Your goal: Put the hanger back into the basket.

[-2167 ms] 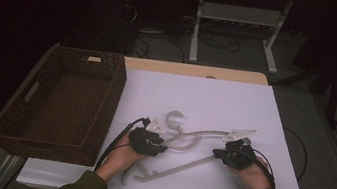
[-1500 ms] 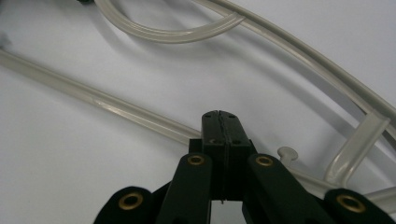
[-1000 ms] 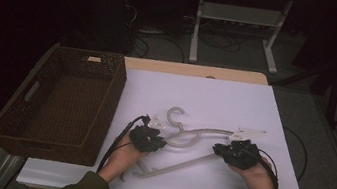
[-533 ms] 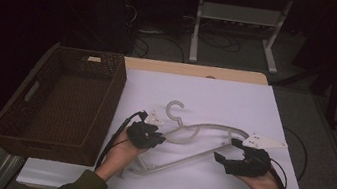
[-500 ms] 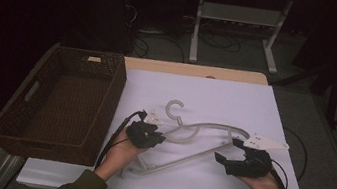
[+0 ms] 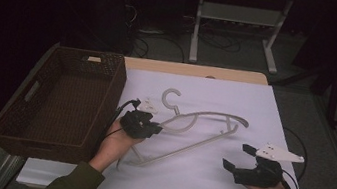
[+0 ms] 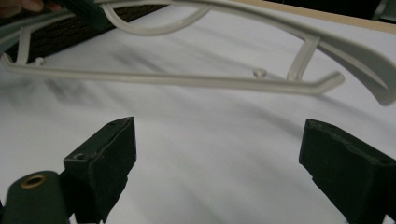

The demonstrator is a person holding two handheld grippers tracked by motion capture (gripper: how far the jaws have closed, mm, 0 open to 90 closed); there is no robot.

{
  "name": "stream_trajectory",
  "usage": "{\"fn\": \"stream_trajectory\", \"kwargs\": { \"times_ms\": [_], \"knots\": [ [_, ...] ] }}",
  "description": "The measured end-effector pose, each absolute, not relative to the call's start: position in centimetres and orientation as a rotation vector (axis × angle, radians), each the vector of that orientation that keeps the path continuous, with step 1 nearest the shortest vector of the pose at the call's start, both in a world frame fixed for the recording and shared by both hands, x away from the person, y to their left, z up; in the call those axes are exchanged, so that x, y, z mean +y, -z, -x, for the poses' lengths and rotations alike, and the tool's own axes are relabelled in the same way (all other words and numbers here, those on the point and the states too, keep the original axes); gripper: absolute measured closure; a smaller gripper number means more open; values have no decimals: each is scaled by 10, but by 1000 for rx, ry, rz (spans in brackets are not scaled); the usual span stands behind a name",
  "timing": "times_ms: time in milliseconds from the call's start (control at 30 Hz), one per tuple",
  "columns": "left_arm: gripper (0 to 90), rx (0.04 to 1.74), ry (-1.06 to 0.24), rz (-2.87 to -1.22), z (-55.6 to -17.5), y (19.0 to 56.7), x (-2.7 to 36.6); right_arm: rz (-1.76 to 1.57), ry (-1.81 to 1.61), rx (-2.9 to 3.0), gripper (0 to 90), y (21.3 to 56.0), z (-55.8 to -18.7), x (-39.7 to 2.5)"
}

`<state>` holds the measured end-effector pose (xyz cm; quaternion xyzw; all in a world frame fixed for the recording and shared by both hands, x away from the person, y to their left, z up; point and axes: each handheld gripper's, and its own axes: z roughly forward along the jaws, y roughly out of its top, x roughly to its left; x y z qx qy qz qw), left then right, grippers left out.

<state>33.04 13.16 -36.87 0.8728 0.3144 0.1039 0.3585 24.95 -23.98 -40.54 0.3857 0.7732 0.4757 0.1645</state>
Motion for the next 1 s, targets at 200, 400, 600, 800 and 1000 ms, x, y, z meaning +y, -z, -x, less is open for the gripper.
{"fn": "stream_trajectory", "kwargs": {
  "times_ms": [200, 400, 600, 800, 1000],
  "knots": [
    [827, 809, -286, -2248, -336, 341, 142, -1096, -1367, 2182, 108, 405, -248, -244],
    [827, 823, -305, -2232, -342, 316, 159, -1095, -1373, 2163, 109, 406, -249, -245],
    [828, 839, -322, -2213, -347, 293, 179, -1103, -1372, 2163, 108, 406, -249, -245],
    [828, 875, -341, -2180, -352, 275, 208, -1115, -1381, 2140, 33, 406, -249, -245],
    [828, 923, -368, -2155, -354, 263, 237, -1119, -1387, 2126, 0, 404, -249, -243]
  ]
}}
